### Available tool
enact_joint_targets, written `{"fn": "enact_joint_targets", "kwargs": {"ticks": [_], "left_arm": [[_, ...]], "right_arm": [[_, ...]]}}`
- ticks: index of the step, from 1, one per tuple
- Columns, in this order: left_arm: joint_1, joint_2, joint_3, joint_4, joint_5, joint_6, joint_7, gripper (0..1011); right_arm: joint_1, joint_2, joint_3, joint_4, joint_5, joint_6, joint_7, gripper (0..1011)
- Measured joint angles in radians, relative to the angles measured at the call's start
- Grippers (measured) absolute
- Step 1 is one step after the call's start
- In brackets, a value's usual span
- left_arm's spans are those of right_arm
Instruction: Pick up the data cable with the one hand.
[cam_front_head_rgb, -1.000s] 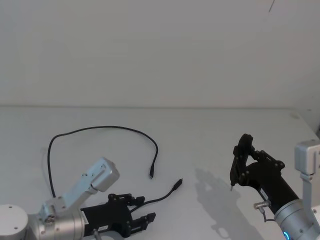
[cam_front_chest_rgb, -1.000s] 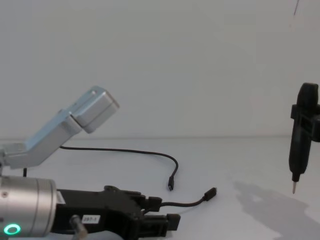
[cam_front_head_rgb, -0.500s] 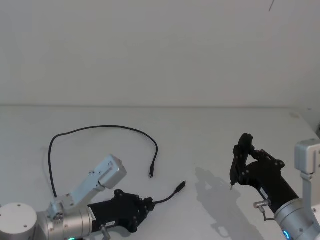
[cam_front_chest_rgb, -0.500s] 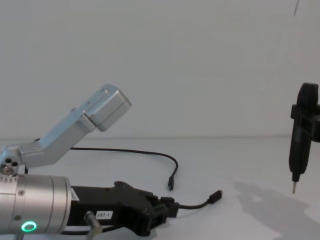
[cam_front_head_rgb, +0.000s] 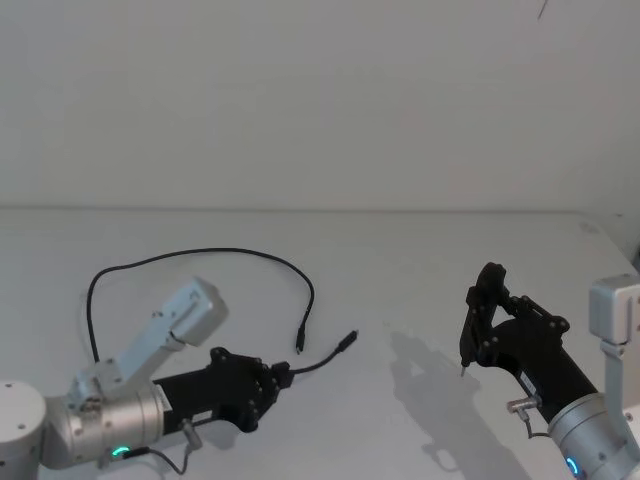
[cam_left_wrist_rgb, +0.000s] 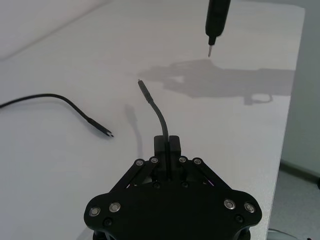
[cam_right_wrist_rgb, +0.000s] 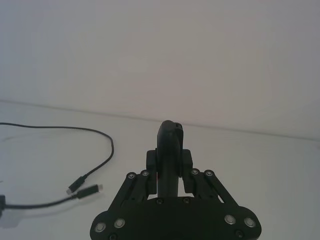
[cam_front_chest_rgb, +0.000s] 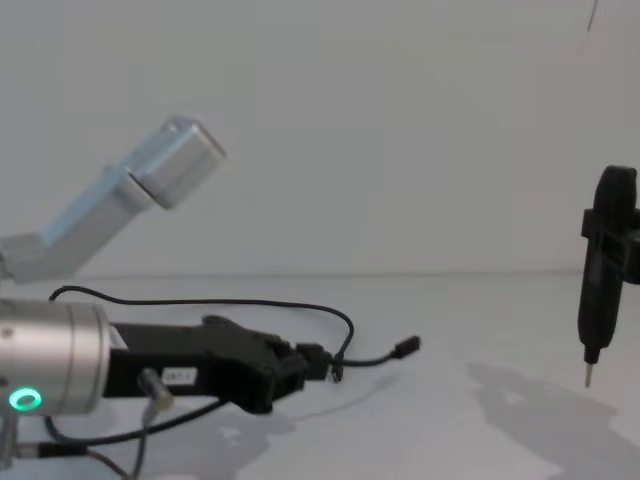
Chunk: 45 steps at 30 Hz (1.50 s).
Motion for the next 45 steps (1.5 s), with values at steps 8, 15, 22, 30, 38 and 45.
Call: {"fn": "enact_joint_targets", "kwargs": {"ticks": [8, 15, 22, 30, 38, 45], "left_arm": [[0.007, 0.038, -0.034, -0.027, -0.037, -0.001, -0.019, 41], [0.012, 0.058, -0.051, -0.041, -0.058, -0.002, -0.028, 41], [0.015, 0.070, -0.061, -0.048, -0.070, -0.002, -0.033, 41], [0.017, 0.078, -0.069, -0.053, -0.078, -0.003, -0.036, 41], [0.018, 0.081, -0.071, -0.056, -0.081, -0.003, -0.037, 41], [0.018, 0.083, -0.073, -0.057, -0.083, -0.003, -0.038, 41]], "right_arm": [[0.000, 0.000, 0.000, 0.000, 0.000, 0.000, 0.000, 279], [0.003, -0.006, 0.000, -0.001, 0.001, -0.001, 0.001, 279], [0.029, -0.037, -0.010, -0.005, 0.009, -0.017, 0.007, 279], [0.098, -0.106, -0.051, 0.017, 0.013, -0.051, 0.023, 279], [0.146, -0.151, -0.081, 0.056, 0.002, -0.076, 0.034, 279], [0.175, -0.176, -0.092, 0.091, -0.007, -0.087, 0.041, 279]]}}
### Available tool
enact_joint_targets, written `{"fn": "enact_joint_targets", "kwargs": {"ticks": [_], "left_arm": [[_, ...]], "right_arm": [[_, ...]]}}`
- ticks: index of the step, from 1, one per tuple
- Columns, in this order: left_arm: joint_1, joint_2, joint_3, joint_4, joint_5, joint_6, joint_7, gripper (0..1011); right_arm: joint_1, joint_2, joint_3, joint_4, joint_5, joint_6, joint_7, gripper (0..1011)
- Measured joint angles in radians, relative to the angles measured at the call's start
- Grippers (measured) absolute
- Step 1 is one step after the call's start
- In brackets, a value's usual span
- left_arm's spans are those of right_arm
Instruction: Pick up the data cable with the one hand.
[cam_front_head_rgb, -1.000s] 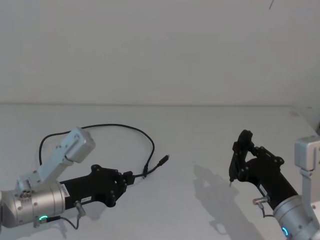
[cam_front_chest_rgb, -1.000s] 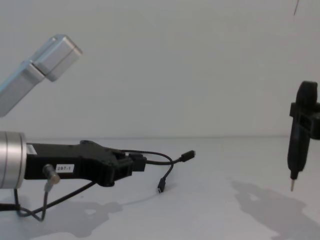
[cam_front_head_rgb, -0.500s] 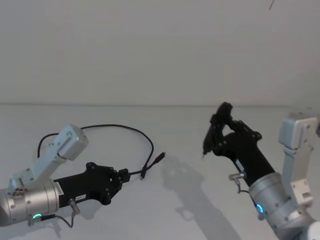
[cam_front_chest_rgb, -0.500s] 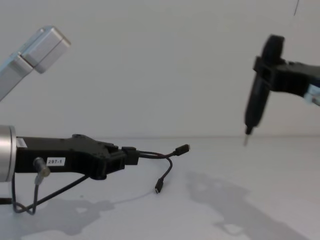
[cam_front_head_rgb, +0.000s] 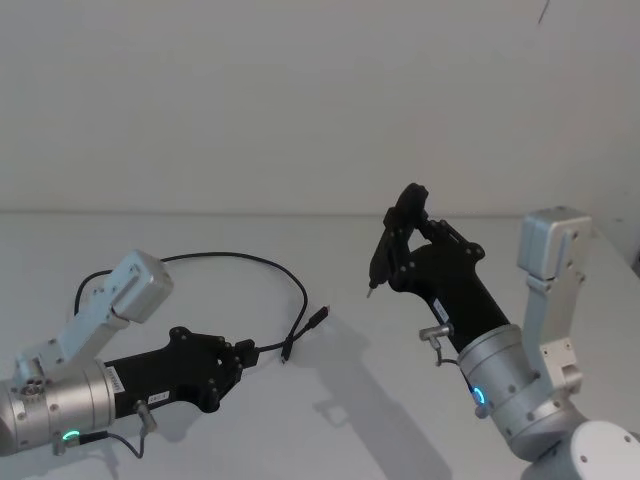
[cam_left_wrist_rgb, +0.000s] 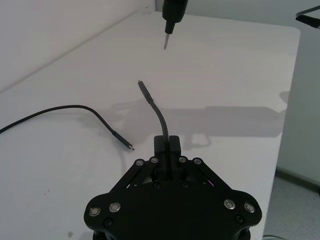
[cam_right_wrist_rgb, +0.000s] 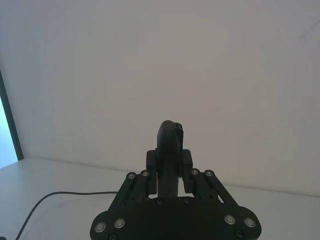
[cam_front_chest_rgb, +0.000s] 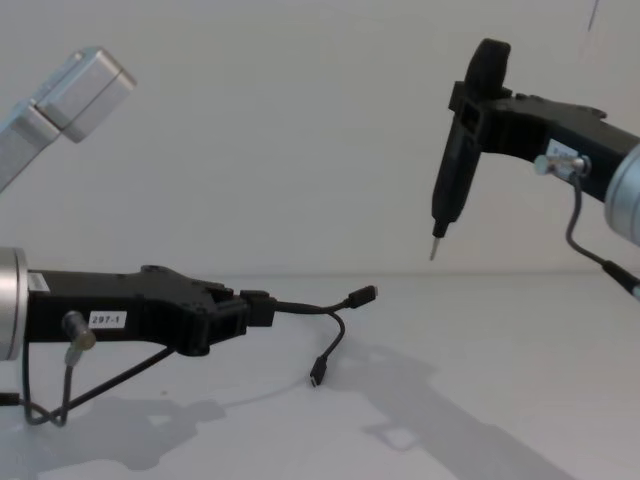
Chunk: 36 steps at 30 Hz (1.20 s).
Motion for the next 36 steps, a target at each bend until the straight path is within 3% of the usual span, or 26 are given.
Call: {"fn": "enact_joint_targets", "kwargs": {"ticks": [36], "left_arm": [[0.000, 0.002, -0.002, -0.001, -0.002, 0.000, 0.000, 41]], "right_arm": [[0.043, -0.056, -0.020, 0.097, 0.016, 0.008, 0.094, 279]]}}
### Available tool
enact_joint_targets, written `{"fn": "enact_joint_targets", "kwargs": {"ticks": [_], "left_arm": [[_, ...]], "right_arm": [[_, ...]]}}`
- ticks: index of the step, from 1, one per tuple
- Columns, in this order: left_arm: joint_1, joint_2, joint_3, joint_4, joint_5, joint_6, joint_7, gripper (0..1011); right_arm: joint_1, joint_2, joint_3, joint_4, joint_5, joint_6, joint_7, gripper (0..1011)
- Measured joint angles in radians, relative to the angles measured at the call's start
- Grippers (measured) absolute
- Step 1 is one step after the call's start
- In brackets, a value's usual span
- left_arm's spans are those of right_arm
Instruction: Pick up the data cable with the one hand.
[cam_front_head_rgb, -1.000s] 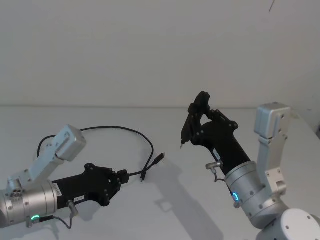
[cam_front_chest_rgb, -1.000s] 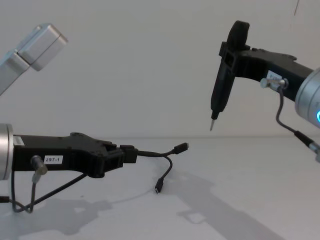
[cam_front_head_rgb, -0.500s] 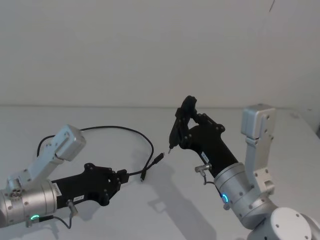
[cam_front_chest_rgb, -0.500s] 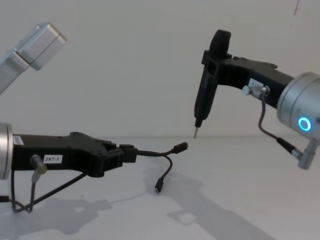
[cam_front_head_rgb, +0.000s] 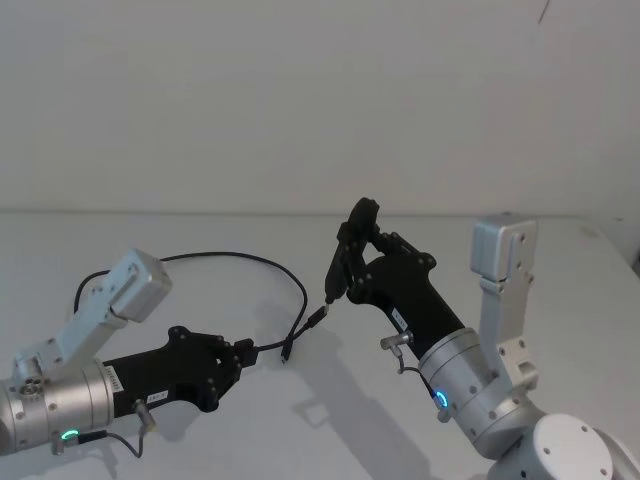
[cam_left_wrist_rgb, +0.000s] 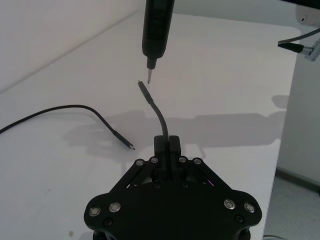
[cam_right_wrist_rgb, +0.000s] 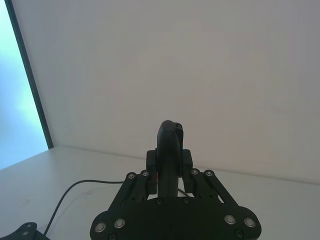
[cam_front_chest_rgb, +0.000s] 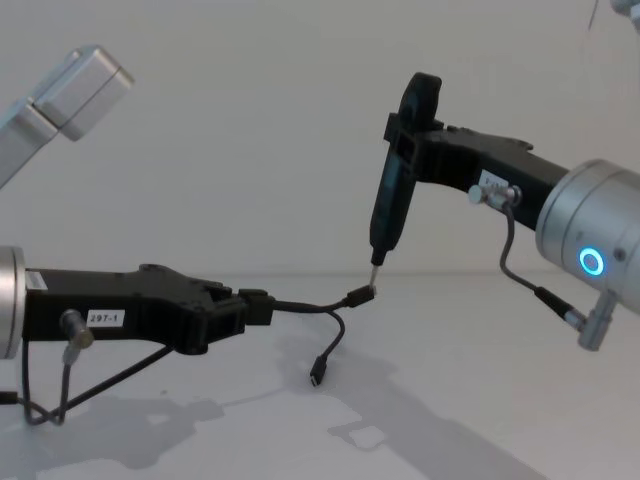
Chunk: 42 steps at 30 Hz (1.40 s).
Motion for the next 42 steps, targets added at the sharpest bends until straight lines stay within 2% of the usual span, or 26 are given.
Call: {"fn": "enact_joint_targets", "kwargs": {"ticks": [18, 42], "left_arm": [[0.000, 0.000, 0.000, 0.000, 0.000, 0.000, 0.000, 41], [0.000, 0.000, 0.000, 0.000, 0.000, 0.000, 0.000, 40]], "right_arm": [[0.018, -0.001, 0.020, 0.059, 0.011, -0.029, 0.038, 279], [0.064, -0.031, 0.030, 0.134, 0.027, -0.040, 0.043, 279]]}}
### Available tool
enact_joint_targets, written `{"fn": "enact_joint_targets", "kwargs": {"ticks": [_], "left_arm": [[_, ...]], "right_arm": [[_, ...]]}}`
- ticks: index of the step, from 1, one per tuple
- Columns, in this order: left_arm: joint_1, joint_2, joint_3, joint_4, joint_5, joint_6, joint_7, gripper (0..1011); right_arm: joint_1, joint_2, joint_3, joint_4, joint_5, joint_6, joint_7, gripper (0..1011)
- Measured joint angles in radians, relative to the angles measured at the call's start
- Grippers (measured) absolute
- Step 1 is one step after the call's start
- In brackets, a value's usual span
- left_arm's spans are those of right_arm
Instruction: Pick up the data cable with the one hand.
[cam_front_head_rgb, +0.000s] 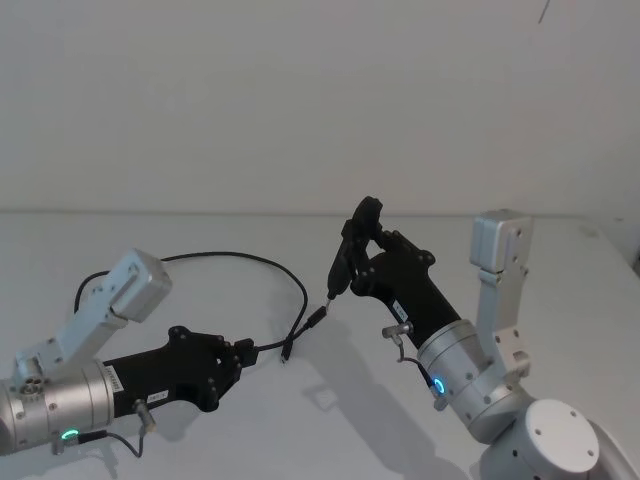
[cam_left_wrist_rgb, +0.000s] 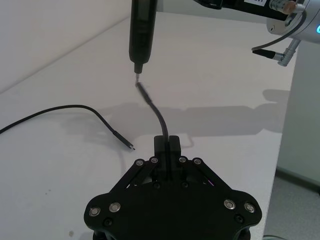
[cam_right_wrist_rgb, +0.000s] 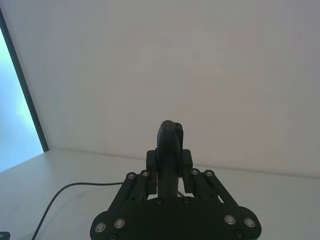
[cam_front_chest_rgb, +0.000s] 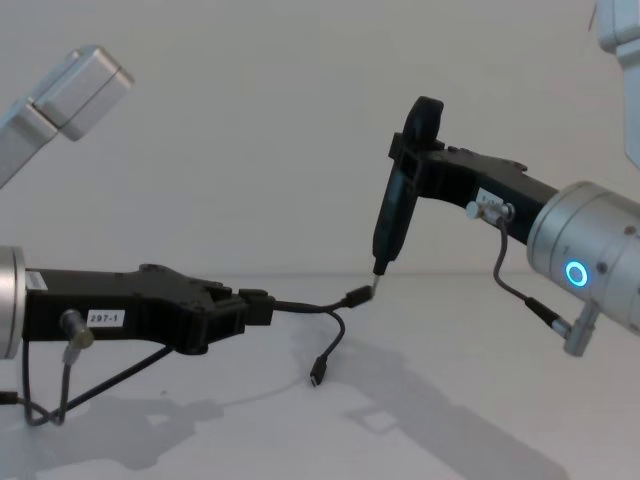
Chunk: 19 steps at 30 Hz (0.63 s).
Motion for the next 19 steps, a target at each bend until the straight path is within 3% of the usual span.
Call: {"fn": "enact_joint_targets", "kwargs": {"ticks": [19], "left_arm": [[0.000, 0.000, 0.000, 0.000, 0.000, 0.000, 0.000, 41]], "right_arm": [[0.011, -0.006, 0.003, 0.011, 0.011, 0.017, -0.004, 279]]}}
